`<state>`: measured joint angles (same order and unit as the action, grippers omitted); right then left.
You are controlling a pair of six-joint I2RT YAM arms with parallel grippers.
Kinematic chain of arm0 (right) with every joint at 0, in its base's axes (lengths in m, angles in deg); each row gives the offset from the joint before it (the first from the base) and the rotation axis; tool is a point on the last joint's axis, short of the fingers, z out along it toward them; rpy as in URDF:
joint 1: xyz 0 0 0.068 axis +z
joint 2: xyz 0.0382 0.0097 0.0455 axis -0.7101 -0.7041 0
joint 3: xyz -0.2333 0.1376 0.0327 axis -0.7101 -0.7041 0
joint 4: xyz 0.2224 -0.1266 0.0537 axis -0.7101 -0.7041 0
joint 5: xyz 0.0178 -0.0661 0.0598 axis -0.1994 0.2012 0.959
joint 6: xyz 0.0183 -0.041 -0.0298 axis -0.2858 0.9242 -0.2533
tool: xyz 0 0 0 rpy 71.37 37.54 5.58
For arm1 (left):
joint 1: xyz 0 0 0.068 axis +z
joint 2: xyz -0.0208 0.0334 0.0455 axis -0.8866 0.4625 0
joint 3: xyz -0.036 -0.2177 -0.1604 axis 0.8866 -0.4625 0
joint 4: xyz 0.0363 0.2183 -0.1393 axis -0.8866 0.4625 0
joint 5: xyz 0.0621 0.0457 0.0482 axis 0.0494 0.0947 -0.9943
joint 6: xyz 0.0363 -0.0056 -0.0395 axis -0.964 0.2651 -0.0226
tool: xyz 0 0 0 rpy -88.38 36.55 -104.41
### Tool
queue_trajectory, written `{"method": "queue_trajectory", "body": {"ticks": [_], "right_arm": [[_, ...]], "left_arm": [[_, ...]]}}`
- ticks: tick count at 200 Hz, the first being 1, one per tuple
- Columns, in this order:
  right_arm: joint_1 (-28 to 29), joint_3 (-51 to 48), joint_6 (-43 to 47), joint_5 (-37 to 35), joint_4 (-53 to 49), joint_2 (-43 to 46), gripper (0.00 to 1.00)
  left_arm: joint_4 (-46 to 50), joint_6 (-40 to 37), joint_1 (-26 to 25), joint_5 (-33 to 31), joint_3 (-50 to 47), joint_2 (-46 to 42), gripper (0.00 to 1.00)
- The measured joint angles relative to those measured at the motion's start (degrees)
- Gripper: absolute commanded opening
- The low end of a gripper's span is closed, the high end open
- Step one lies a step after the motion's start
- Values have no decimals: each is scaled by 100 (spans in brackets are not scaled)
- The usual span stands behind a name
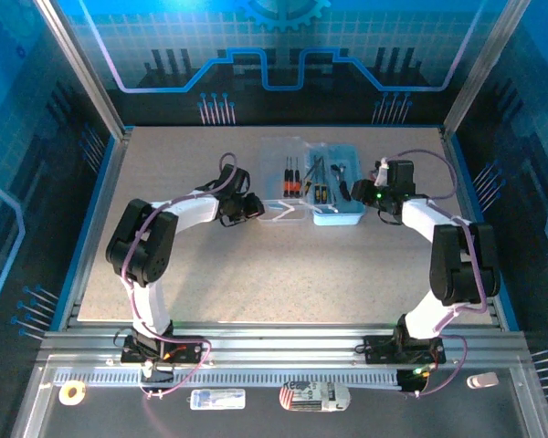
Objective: Pack the tool kit
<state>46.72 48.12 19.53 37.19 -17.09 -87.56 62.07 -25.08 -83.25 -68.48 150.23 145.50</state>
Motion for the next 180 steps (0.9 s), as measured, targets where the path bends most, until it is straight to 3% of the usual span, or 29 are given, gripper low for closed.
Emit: {"method": "queue_trajectory", "body": {"ticks": [55,73,116,180], "right_arm": [[-57,-339,-221,-9,-177,428,48],[-85,-380,-330,127,-144,533,47],[-66,-673,-612,625,-13,525,41],[234,-1471,-1115,966,737,498,23]], "left_arm": [[487,-271,-15,-444,-24,-330,0],[772,-337,-15,-662,-96,-581,0],[1432,-514,-15,-1119,-328,-1182,0],[2623,-981,-37,-1947,-400,-2153,0]]}}
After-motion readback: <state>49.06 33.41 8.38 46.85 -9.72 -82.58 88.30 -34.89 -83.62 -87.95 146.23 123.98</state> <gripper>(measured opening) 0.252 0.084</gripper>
